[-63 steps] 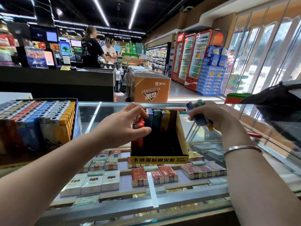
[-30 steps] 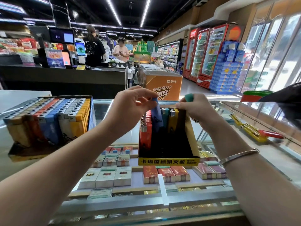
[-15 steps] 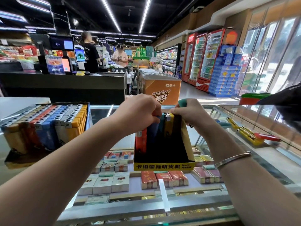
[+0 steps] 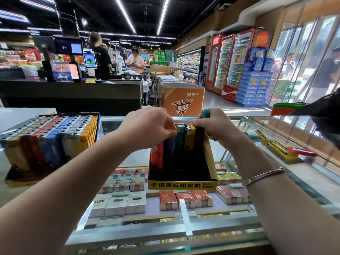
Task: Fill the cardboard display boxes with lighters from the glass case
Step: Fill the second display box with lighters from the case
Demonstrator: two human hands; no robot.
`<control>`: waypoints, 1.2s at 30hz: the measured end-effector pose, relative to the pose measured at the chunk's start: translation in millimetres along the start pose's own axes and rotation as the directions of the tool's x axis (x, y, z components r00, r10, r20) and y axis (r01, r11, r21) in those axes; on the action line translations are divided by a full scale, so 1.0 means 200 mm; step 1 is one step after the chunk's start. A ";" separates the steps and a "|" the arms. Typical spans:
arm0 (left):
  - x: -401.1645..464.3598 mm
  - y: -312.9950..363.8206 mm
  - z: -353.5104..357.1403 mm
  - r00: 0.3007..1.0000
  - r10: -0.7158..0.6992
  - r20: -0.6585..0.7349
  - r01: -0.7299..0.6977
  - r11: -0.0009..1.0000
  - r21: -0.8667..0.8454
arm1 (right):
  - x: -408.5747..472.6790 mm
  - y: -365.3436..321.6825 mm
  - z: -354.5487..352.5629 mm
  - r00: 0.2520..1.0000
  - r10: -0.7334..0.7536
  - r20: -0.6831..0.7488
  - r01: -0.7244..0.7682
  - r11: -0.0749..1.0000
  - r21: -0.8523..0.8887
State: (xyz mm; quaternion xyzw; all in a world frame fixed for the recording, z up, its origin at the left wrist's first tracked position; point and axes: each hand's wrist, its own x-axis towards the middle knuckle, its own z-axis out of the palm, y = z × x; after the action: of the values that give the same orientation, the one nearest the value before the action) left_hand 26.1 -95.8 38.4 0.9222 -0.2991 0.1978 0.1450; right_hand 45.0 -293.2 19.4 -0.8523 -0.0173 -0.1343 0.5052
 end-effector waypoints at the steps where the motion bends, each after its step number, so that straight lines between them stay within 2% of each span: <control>1: 0.00 -0.01 0.00 1.000 -0.004 0.031 0.005 1.000 -0.007 | 0.00 0.00 0.00 1.000 0.002 0.002 -0.002 1.000 -0.003; 4: -0.02 -0.04 -0.02 0.988 -0.009 0.155 0.026 0.994 -0.104 | -0.01 -0.01 -0.02 0.999 -0.016 -0.041 0.016 1.000 0.002; 7: -0.05 -0.07 -0.02 0.971 0.018 0.240 0.020 0.987 -0.157 | -0.01 -0.04 -0.04 0.995 -0.019 -0.102 0.035 0.986 0.161; 10: -0.06 -0.07 -0.01 0.980 0.033 0.194 0.006 0.980 -0.198 | -0.03 -0.08 -0.08 0.998 -0.058 -0.036 0.068 0.895 0.441; 13: -0.06 -0.06 -0.01 0.996 0.044 0.078 -0.020 0.959 -0.282 | -0.05 -0.11 -0.10 0.970 -0.202 0.136 0.093 0.823 0.561; 17: -0.07 -0.05 -0.02 0.994 0.009 -0.105 -0.057 0.883 -0.466 | -0.08 -0.14 -0.06 0.862 -0.373 0.343 0.146 0.831 0.537; 21: -0.07 -0.04 -0.03 0.984 -0.002 -0.176 -0.096 0.832 -0.546 | -0.11 -0.15 -0.02 0.819 -0.360 0.447 0.151 0.886 0.438; 27: -0.07 -0.04 -0.02 0.990 0.069 -0.124 -0.129 0.805 -0.578 | -0.13 -0.16 -0.01 0.759 -0.352 0.548 0.140 0.910 0.389; 30: -0.07 -0.03 -0.02 0.992 0.049 -0.112 -0.102 0.834 -0.542 | -0.13 -0.17 0.00 0.760 -0.363 0.540 0.145 0.904 0.403; 36: -0.07 -0.03 -0.01 0.993 -0.003 -0.114 -0.063 0.821 -0.567 | -0.14 -0.17 0.01 0.741 -0.383 0.551 0.193 0.908 0.372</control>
State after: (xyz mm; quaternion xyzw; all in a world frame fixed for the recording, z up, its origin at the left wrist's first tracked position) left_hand 18.8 -84.2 33.8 0.8197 -0.3505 0.1521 0.4266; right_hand 13.0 -271.2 40.7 -0.7520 -0.3324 0.0760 0.5641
